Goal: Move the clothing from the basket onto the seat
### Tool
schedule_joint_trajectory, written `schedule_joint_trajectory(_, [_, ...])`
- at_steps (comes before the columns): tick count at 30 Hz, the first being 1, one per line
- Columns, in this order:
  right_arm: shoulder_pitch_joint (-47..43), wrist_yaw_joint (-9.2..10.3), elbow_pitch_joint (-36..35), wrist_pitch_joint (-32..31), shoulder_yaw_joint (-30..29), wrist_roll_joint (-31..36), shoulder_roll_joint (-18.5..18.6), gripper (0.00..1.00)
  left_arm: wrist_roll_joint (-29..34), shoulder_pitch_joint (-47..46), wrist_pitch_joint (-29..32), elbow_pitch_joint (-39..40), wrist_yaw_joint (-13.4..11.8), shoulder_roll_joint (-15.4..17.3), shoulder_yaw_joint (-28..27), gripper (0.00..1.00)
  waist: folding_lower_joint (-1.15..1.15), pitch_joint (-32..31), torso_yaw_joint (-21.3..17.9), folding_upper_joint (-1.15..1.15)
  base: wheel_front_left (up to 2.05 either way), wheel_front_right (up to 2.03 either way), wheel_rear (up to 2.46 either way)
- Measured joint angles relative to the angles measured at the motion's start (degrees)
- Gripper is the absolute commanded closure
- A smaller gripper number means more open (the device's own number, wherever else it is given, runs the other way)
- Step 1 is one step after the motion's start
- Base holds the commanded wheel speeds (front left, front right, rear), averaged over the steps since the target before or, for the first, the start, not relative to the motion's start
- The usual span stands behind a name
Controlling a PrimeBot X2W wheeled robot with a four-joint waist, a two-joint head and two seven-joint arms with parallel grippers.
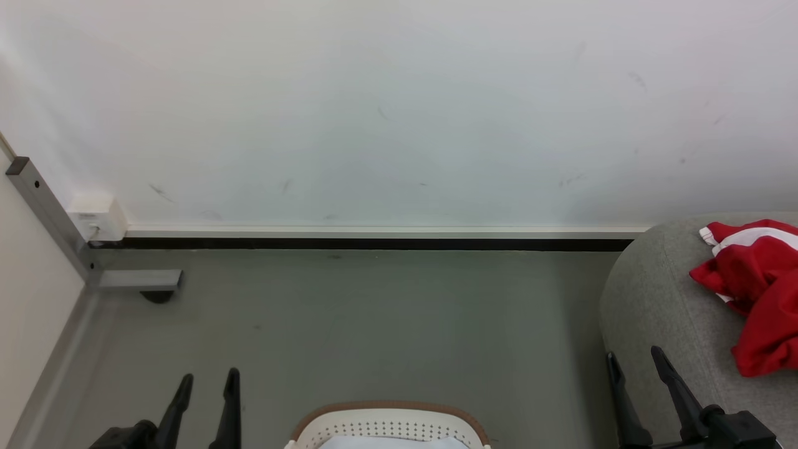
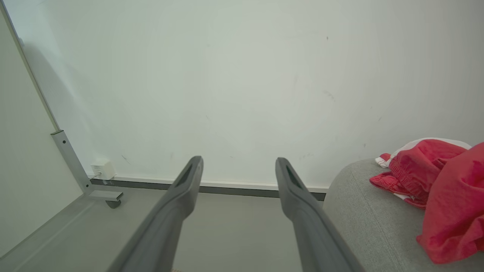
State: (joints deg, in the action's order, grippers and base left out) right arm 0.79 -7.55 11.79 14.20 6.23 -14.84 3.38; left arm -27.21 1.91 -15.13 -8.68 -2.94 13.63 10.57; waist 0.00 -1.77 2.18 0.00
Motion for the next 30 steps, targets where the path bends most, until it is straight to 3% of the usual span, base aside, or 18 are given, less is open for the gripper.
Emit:
schedule_joint_trajectory(22, [1.4,0.00,2.0,0.5,0.1,-0.7,-0.4,0.00,5.9,-0.1,0.0,-1.9,5.0,-4.1,-6.0,0.00,0.00,0.4,-1.0,0.00,0.00,0.00,0.00])
schedule_joint_trajectory(23, [1.4,0.00,2.1,0.5,0.1,-0.8,-0.4,1.00,6.0,-0.1,0.0,-2.0,5.2,-4.2,-6.2,1.00,0.00,0.4,-1.0,0.00,0.00,0.00,0.00])
schedule_joint_trajectory(30, [-0.7,-0.01,4.5,-0.1,0.3,-2.5,-0.4,1.00,4.3,1.0,0.7,-4.7,5.3,-5.5,-5.9,1.00,0.00,0.4,-1.1,0.00,0.00,0.00,0.00])
